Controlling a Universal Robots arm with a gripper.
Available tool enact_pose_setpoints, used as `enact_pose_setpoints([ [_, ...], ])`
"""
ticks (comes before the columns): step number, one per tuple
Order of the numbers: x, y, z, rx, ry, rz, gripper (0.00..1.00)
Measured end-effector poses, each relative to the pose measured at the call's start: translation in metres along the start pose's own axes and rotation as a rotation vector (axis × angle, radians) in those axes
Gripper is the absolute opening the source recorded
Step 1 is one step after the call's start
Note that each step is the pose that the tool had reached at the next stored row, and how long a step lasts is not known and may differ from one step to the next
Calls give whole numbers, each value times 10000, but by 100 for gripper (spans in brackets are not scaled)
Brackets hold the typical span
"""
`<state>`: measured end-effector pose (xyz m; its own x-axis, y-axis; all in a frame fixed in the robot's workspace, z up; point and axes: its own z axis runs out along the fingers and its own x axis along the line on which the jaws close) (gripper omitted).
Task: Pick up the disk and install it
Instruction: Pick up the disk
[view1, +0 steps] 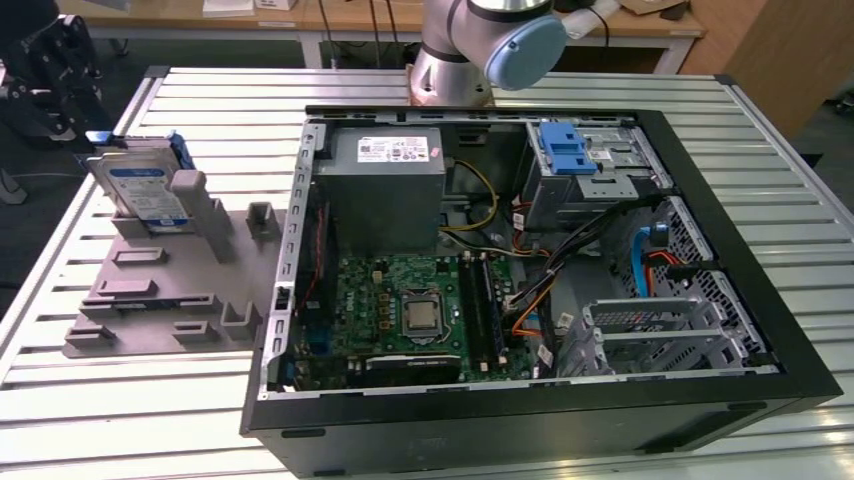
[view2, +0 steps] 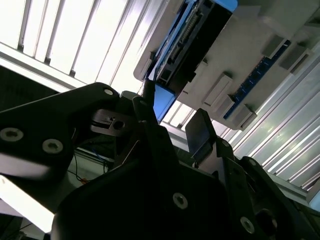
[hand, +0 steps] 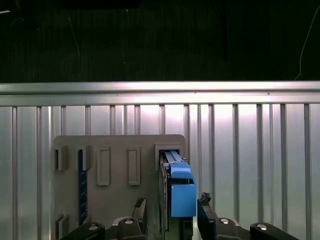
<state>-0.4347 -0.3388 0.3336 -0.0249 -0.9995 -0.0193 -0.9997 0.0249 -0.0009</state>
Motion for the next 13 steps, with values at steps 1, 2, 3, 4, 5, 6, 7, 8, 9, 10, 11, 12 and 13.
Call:
enact_pose_setpoints([
  [1, 0, 0, 0, 1, 0, 0, 52],
  [2, 0, 0, -2, -1, 0, 0, 52],
  [3, 0, 0, -4, -3, 1, -1, 52],
  [4, 0, 0, -4, -2, 1, -1, 52],
  [5, 0, 0, -4, -1, 1, 0, 52],
  [6, 0, 0, -5, -1, 1, 0, 52],
  [7, 0, 0, -6, -1, 2, 0, 52],
  [8, 0, 0, -8, -1, 1, 0, 51],
  [9, 0, 0, -9, -1, 1, -1, 51],
  [10, -1, 0, -46, 12, 1, -1, 11],
  [11, -1, 0, -46, 12, 1, -1, 11],
  [12, -1, 0, -47, 11, 1, -1, 11],
  [13, -1, 0, -47, 12, 1, -1, 11],
])
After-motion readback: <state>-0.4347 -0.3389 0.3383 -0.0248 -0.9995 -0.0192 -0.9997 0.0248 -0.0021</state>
